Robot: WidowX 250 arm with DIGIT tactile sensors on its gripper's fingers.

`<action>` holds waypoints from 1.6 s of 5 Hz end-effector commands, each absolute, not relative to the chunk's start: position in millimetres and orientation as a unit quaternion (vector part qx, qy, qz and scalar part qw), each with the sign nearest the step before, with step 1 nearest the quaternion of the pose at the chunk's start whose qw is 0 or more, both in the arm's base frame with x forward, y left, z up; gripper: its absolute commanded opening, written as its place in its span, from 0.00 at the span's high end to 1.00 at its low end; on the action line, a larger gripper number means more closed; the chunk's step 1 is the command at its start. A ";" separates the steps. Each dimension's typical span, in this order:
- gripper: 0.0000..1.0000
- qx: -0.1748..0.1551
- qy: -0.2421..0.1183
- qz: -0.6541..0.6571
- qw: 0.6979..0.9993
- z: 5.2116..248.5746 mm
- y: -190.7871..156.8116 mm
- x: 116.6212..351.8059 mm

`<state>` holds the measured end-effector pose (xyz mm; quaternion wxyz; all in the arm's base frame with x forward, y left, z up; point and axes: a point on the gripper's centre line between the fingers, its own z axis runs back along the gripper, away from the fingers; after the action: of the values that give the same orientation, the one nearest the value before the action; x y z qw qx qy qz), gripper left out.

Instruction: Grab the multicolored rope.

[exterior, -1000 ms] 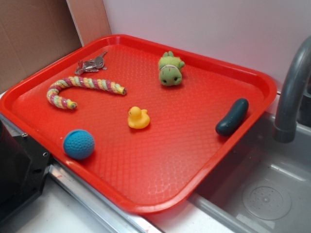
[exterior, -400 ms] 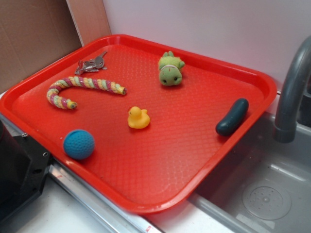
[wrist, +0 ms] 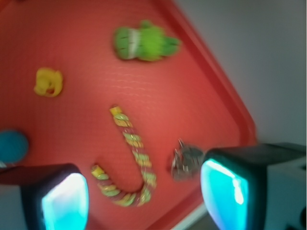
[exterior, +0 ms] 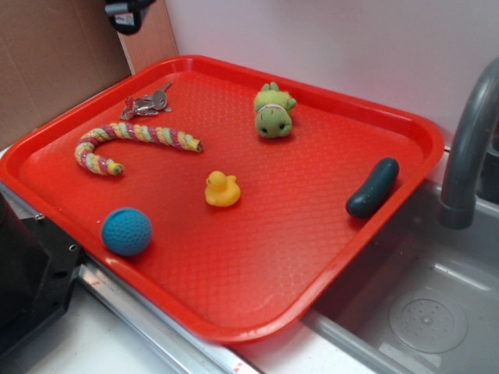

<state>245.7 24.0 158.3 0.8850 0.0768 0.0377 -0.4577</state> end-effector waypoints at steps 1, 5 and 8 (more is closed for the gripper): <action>0.00 0.090 0.053 -0.450 0.887 154.0 22.5 256.9; 0.00 0.076 0.138 -0.291 0.944 47.7 49.9 226.0; 0.00 0.095 0.144 -0.256 0.951 28.0 66.9 223.1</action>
<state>220.1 72.5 23.7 0.9482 0.0897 0.1579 -0.2606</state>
